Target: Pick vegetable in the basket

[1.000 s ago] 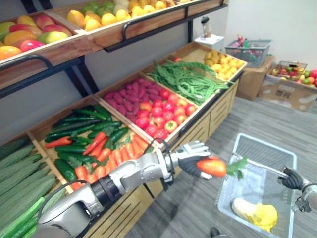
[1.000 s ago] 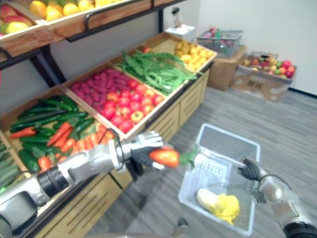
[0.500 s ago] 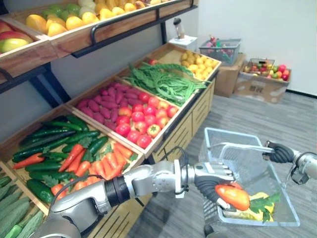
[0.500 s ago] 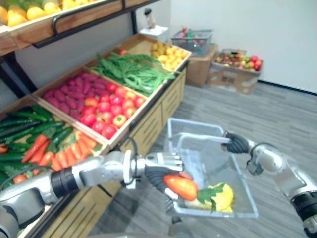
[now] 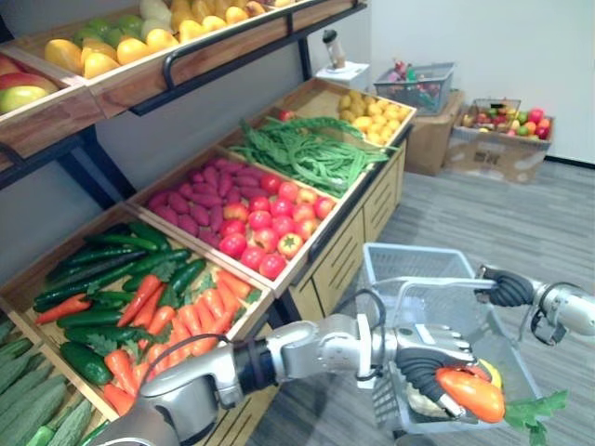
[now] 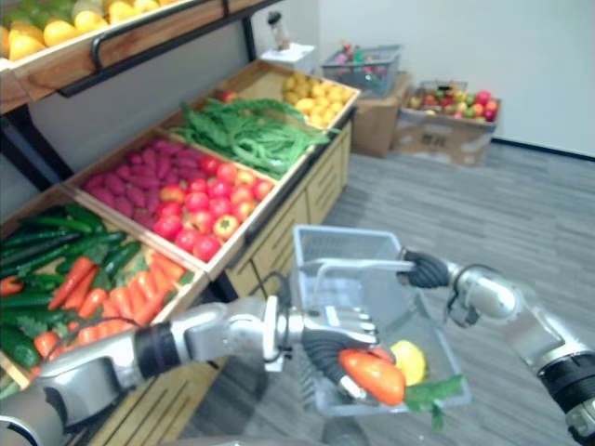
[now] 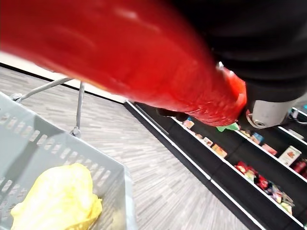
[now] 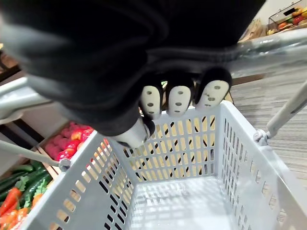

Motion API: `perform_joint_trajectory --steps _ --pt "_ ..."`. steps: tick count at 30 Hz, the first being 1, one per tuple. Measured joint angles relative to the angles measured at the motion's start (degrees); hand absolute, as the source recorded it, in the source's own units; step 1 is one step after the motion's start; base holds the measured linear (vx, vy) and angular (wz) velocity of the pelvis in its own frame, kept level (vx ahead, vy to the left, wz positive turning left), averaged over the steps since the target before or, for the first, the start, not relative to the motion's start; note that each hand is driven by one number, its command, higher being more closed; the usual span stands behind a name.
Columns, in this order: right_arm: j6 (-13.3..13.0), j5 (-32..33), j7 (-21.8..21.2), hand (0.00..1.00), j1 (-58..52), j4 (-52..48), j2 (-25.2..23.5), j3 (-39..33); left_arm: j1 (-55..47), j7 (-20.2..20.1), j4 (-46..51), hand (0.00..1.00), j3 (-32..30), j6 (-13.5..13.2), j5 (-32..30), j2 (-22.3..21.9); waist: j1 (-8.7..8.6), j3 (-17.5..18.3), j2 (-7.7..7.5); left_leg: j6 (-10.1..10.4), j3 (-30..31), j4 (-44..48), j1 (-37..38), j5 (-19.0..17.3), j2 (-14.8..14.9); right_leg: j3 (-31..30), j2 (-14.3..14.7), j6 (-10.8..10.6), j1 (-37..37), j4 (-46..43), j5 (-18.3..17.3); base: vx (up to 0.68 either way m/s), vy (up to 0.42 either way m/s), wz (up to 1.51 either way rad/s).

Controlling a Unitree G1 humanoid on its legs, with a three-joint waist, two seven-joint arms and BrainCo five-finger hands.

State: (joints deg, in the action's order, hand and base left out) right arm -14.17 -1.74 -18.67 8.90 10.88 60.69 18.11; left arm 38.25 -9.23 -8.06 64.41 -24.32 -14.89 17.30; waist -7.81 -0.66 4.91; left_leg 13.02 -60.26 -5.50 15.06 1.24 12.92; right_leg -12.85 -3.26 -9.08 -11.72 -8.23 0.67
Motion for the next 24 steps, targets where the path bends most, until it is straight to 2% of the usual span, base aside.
perform_joint_trajectory --steps 5,7,12,18,19,24 --pt "1.53 0.00 -0.60 1.00 0.04 -1.22 -4.90 0.38 -2.23 1.77 -13.01 1.00 -4.32 3.11 -6.47 -9.19 -0.58 -0.39 -0.57 -0.09 0.31 -0.28 0.02 0.06 -0.15 0.47 -0.42 0.39 -0.03 0.08 -0.38 -0.02 0.043 0.04" --pt "1.80 0.00 -0.66 1.00 0.62 -1.24 -6.92 0.44 -2.25 2.62 -17.31 1.00 -5.80 4.27 -8.96 -10.99 -0.77 -0.72 -1.07 -0.09 0.46 -0.23 0.02 0.06 -0.22 0.53 -0.50 0.39 -0.01 0.10 -0.38 -0.01 0.053 0.03" --pt "3.25 0.09 -0.64 1.00 3.47 -1.24 -9.93 2.28 -2.25 4.36 -25.25 1.00 -7.58 6.31 -13.56 -13.89 -1.43 -1.51 -2.25 -0.06 0.09 0.00 0.12 0.04 -0.27 0.25 -0.40 0.40 -0.06 0.27 -0.37 -0.02 0.025 -0.03" --pt "3.51 0.55 -0.63 1.00 4.74 -1.24 -10.05 3.27 -2.22 4.72 -30.66 1.00 -9.06 7.49 -17.96 -15.42 -1.66 -1.71 -2.42 0.02 -0.32 0.01 0.18 -0.02 -0.13 -0.15 -0.06 0.41 -0.11 0.57 -0.35 -0.01 0.007 -0.04" --pt "3.53 0.55 -0.63 1.00 4.92 -1.24 -10.05 3.28 -2.22 4.72 -31.73 0.00 -9.11 7.59 -18.44 -15.44 -1.74 -1.81 -2.40 0.03 -0.31 0.01 0.19 -0.03 -0.10 -0.19 0.00 0.41 -0.12 0.59 -0.35 0.00 0.000 -0.03" --pt "3.72 0.55 -0.64 1.00 5.16 -1.12 -10.04 3.34 -2.15 4.67 -33.52 0.00 -9.19 8.31 -20.28 -15.48 -1.80 -2.79 -2.30 0.05 -0.21 0.01 0.18 -0.03 -0.07 -0.20 0.04 0.42 -0.11 0.64 -0.34 0.00 0.000 0.00"
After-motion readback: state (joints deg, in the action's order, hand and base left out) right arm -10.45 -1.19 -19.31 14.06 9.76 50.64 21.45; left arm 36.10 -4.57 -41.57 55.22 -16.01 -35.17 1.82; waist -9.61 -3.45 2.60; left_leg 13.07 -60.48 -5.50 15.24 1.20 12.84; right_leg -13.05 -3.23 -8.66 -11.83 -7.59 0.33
